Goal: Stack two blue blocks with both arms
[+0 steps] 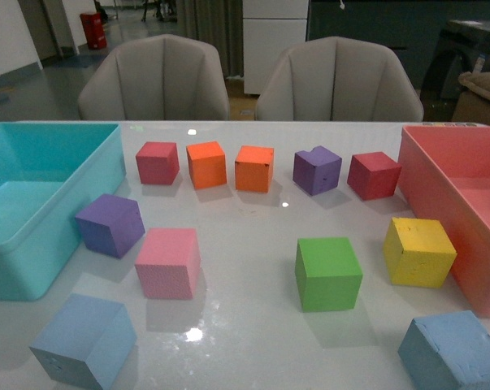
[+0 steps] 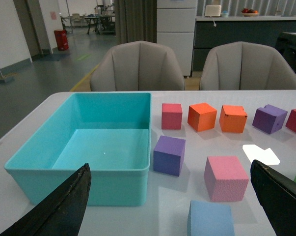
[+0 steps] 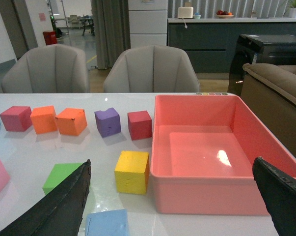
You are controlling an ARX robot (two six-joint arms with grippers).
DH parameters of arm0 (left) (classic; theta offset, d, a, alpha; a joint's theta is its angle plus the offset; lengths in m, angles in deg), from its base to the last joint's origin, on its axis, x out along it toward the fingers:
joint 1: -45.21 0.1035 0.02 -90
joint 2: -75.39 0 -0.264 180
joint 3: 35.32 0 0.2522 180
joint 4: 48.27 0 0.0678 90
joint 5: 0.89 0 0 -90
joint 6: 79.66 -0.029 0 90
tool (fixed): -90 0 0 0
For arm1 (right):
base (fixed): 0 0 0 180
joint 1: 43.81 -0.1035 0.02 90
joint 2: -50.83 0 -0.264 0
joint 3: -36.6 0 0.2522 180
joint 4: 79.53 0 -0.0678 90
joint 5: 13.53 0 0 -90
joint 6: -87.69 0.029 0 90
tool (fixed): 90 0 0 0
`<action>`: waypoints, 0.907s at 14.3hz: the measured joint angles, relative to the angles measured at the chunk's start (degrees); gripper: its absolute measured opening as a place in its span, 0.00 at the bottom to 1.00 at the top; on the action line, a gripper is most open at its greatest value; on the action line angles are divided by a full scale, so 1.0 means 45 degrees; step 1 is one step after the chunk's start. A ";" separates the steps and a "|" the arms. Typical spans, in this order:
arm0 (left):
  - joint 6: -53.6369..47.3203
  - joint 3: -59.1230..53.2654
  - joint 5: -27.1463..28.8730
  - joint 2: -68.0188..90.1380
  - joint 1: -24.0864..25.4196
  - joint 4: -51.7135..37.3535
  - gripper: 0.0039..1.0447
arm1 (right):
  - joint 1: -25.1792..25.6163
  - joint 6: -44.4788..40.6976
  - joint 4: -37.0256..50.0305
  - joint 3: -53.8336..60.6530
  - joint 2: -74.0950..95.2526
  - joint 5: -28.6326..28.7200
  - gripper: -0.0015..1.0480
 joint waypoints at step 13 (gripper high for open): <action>0.0000 0.0000 0.0000 0.0000 0.0000 0.0005 0.94 | -0.0267 0.0092 0.2127 -0.2584 0.5625 -0.1919 0.94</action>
